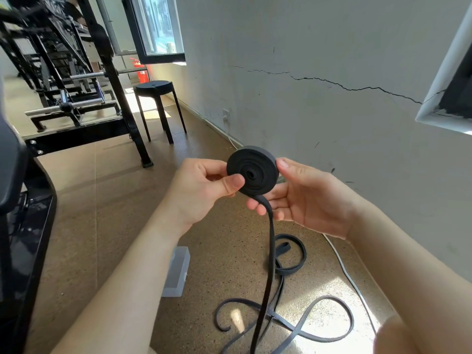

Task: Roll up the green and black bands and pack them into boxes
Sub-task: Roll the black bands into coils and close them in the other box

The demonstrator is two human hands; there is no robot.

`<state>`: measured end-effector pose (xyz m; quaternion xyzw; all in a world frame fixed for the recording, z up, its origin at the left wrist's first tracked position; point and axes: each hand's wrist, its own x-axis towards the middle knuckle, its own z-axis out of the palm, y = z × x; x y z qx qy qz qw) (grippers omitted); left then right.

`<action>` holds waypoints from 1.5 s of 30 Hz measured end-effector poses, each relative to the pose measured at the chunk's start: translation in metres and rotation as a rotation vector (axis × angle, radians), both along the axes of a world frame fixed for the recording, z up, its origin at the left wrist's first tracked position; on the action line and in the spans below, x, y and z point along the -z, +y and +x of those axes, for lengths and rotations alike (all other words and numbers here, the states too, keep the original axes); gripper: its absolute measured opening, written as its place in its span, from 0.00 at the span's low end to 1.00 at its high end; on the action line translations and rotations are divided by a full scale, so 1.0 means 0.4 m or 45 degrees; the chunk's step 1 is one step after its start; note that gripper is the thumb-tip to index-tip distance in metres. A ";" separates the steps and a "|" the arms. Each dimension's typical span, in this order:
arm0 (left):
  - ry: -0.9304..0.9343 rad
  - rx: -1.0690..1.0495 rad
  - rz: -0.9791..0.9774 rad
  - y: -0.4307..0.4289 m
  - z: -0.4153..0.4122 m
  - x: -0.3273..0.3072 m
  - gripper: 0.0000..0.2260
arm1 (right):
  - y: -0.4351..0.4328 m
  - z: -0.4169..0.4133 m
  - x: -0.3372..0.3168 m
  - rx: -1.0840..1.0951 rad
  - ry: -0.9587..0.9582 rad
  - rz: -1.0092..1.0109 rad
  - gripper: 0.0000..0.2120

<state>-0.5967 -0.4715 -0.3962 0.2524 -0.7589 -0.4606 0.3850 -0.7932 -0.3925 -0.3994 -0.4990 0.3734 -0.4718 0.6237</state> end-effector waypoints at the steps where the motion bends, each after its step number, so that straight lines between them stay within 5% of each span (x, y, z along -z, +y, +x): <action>1: -0.047 -0.011 -0.034 -0.002 0.004 -0.005 0.11 | 0.001 -0.002 -0.001 0.002 0.027 0.016 0.39; 8: -0.299 -0.101 -0.233 -0.006 0.005 -0.005 0.10 | -0.005 0.012 0.008 0.116 0.162 0.019 0.40; 13: 0.165 0.232 0.399 0.009 -0.015 0.015 0.19 | -0.009 0.019 0.012 0.105 -0.150 -0.076 0.45; 17: 0.297 0.396 0.605 0.022 -0.030 0.020 0.13 | -0.011 0.027 0.016 0.067 -0.318 -0.104 0.46; 24: -0.047 -0.062 0.117 0.002 -0.010 0.009 0.08 | 0.009 0.000 -0.011 0.089 0.168 -0.008 0.31; 27: -0.201 -0.133 0.011 -0.005 -0.002 -0.002 0.08 | 0.015 -0.011 -0.011 0.095 0.194 -0.018 0.24; 31: -0.335 -0.155 -0.091 -0.006 0.003 -0.009 0.06 | 0.011 -0.010 -0.011 0.067 0.184 0.003 0.25; 34: -0.406 -0.148 -0.161 -0.012 0.004 -0.009 0.05 | 0.005 -0.004 -0.004 0.099 0.275 0.018 0.38; 37: -0.436 -0.138 -0.208 -0.014 0.004 -0.006 0.05 | 0.001 0.003 0.004 0.133 0.315 -0.006 0.40; 41: -0.243 -0.075 -0.081 -0.004 0.003 0.000 0.04 | 0.000 0.006 0.007 0.145 0.157 -0.031 0.38; 45: 0.177 0.125 0.352 0.008 -0.012 0.014 0.12 | -0.004 0.008 0.011 0.095 -0.100 -0.088 0.41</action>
